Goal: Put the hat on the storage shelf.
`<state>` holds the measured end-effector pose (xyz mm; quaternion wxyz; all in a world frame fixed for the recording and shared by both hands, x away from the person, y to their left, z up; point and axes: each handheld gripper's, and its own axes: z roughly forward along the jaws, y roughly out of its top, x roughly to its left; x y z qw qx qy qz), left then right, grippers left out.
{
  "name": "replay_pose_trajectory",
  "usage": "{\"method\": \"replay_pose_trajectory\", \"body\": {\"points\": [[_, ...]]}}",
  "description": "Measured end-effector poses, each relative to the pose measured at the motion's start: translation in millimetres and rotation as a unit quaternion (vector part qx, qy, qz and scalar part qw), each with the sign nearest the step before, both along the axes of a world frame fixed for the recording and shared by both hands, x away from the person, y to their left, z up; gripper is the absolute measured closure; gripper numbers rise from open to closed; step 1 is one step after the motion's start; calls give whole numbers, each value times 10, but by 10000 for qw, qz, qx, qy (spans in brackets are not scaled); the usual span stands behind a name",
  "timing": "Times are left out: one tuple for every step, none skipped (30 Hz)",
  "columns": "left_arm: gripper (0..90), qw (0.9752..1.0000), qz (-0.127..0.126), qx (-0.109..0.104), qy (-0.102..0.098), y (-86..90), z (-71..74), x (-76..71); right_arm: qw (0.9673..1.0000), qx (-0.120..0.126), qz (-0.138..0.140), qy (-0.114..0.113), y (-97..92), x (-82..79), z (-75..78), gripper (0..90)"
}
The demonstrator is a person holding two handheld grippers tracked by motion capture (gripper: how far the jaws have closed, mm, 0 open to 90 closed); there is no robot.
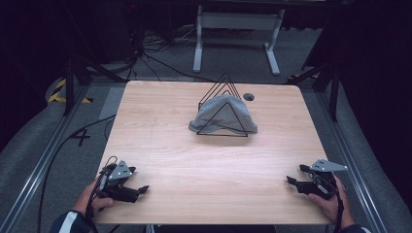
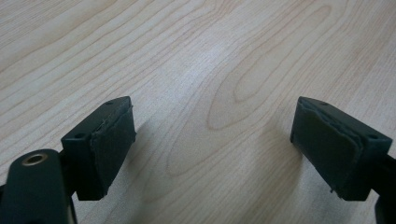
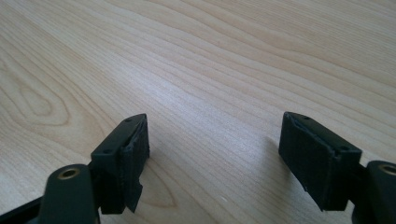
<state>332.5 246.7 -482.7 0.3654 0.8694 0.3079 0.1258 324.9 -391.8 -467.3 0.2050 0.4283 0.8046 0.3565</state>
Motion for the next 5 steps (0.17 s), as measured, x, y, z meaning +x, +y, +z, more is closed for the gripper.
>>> {"method": "replay_pose_trajectory", "body": {"points": [[142,10000,-5,-4,-2,0,0,1,10000,-3,-5,-3,0,0,-1,250],[141,10000,-13,0,-4,1,0,3,10000,-3,-9,-4,-1,1,0,250],[140,10000,-16,0,-6,1,-1,4,10000,-31,-2,-11,-4,2,-1,250],[139,10000,3,-17,9,-2,-3,3,10000,-32,-4,-11,-4,2,-1,250],[138,10000,3,-17,9,-2,-3,3,10000,-32,-4,-11,-4,2,-1,250]]}}
